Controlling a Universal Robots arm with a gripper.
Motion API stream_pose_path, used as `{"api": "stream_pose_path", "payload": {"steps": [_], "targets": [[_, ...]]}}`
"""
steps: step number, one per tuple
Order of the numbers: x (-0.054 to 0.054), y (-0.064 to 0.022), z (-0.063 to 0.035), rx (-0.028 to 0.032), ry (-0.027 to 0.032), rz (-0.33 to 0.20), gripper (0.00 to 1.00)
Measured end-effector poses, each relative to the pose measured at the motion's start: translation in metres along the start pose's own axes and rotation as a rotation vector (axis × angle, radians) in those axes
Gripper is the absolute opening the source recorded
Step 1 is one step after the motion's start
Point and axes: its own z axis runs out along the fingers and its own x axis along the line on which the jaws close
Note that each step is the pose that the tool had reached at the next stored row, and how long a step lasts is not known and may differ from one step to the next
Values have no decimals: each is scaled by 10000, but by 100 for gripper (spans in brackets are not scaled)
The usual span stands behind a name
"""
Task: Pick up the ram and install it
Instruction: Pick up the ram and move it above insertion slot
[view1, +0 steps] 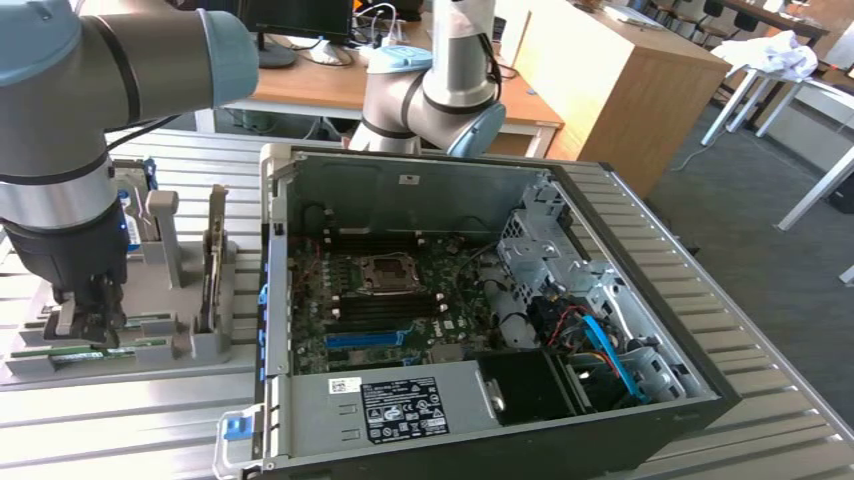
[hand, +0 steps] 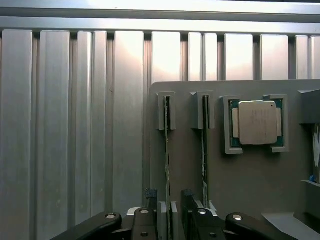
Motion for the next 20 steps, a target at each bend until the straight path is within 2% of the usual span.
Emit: {"api": "stream_pose_path", "payload": {"steps": [20], "targets": [[2, -3, 111, -1, 2, -44, 33]]}}
